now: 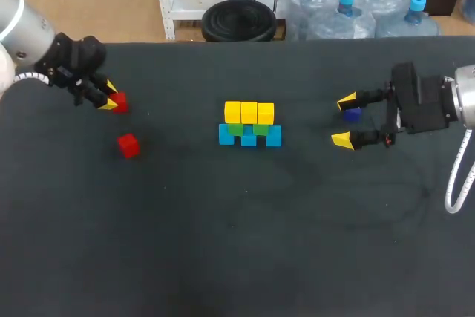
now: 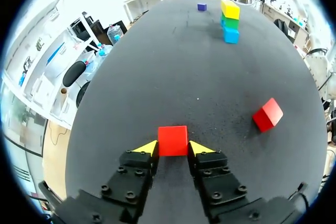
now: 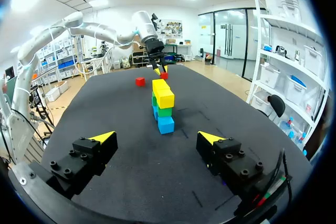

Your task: Place the blue cubes, place green cubes on the blue cubes, place the yellow cubes on the green cubes, then place the red cubes on the yellow cubes, and place purple cube on the red cubes.

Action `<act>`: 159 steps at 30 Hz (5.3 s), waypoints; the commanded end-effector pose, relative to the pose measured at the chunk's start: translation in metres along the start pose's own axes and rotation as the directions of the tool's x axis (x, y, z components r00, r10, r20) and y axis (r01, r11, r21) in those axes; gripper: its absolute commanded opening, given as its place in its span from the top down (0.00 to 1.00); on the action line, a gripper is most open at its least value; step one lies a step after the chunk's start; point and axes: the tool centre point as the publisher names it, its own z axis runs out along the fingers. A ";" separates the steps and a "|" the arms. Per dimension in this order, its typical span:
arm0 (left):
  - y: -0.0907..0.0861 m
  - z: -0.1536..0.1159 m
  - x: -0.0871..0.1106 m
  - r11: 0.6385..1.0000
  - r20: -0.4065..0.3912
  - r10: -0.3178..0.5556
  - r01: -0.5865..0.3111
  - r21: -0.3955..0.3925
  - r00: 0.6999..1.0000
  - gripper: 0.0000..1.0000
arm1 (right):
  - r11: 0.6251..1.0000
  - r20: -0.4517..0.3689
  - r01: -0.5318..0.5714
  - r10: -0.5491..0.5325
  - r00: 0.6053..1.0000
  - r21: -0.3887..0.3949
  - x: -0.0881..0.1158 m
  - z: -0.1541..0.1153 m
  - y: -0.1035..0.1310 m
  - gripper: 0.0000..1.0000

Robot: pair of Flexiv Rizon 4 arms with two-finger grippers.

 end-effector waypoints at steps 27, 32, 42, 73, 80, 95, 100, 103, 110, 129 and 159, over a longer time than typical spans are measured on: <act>-0.051 -0.074 -0.084 0.999 0.011 0.043 -0.043 -0.033 0.999 1.00 | 1.000 0.002 0.001 -0.001 1.000 0.000 0.000 0.001 0.000 0.00; -0.057 -0.077 -0.102 0.998 0.013 0.047 -0.047 -0.036 0.999 1.00 | 1.000 0.002 0.001 -0.001 1.000 0.000 0.000 0.001 0.000 0.00; -0.072 -0.085 -0.139 0.996 0.044 0.065 -0.063 -0.057 0.997 1.00 | 1.000 0.002 0.001 -0.001 1.000 0.000 0.000 0.001 0.000 0.00; -0.100 -0.047 -0.233 0.990 0.098 0.140 -0.142 0.016 0.985 1.00 | 1.000 0.002 0.001 -0.001 1.000 0.000 0.000 0.001 0.000 0.00; -0.104 -0.044 -0.253 0.983 0.085 0.176 -0.179 0.038 0.981 1.00 | 1.000 0.002 0.001 -0.001 1.000 0.000 0.000 0.001 0.000 0.00; -0.110 -0.025 -0.269 0.976 0.090 0.192 -0.199 0.082 0.977 1.00 | 1.000 0.002 0.001 -0.001 1.000 0.000 0.000 0.001 0.000 0.00; -0.111 -0.020 -0.272 0.975 0.093 0.195 -0.203 0.089 0.976 1.00 | 1.000 0.002 0.001 -0.001 1.000 0.000 0.000 0.001 0.000 0.00; -0.111 -0.017 -0.273 0.975 0.098 0.195 -0.204 0.093 0.976 1.00 | 1.000 0.002 0.001 -0.001 1.000 0.000 0.000 0.001 0.000 0.00; -0.113 -0.009 -0.275 0.973 0.106 0.195 -0.206 0.105 0.975 1.00 | 1.000 0.002 0.001 -0.001 1.000 0.000 0.000 0.001 0.000 0.00; -0.117 0.006 -0.275 0.971 0.112 0.187 -0.201 0.132 0.976 1.00 | 1.000 0.002 0.001 -0.001 1.000 0.000 0.000 0.001 0.000 0.00; -0.116 0.009 -0.271 0.970 0.090 0.183 -0.195 0.147 0.979 1.00 | 1.000 0.002 0.001 -0.001 1.000 0.000 0.000 0.001 0.000 0.00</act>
